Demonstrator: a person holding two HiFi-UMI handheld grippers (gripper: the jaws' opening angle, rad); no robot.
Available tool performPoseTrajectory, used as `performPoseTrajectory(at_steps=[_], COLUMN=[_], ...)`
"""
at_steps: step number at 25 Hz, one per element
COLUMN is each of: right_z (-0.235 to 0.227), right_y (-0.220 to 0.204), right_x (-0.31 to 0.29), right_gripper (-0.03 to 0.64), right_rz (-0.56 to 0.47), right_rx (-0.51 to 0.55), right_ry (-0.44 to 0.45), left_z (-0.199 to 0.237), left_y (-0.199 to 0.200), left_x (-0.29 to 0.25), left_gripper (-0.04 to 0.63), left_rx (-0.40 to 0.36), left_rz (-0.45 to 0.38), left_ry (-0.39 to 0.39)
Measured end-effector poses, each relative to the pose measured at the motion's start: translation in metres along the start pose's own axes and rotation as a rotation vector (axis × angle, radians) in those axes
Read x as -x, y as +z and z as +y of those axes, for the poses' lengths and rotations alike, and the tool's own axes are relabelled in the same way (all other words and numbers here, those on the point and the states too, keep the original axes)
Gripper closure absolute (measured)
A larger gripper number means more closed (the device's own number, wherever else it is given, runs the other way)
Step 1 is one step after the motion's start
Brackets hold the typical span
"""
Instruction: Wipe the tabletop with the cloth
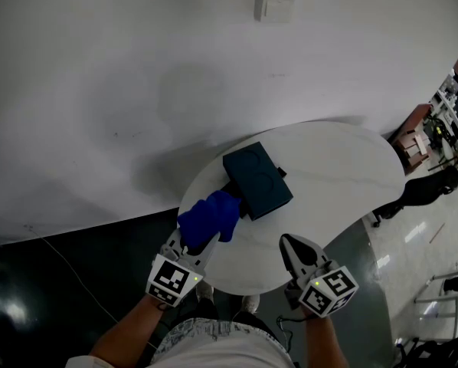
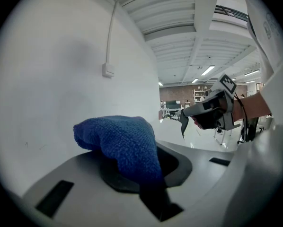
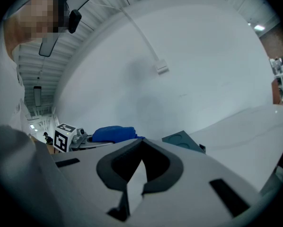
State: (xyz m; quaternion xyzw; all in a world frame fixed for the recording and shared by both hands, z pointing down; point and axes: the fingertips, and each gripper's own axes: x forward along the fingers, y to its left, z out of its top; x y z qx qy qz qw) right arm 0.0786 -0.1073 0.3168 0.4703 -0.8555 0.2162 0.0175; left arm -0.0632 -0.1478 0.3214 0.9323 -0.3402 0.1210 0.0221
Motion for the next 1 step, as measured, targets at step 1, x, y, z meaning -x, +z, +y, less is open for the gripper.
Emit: performPoseTrajectory(at_steps=[1], right_z=[-0.0006], right_y=[0.0001], right_x=[-0.0001], right_gripper=[0.611], right_rz=[0.000], right_rx=[0.001], right_ry=[0.001], left_z=[0.0000], left_y=[0.0003], left_x=[-0.0006], left_gripper=[0.523], left_rx=[0.000], left_rz=[0.000], left_ry=[0.001])
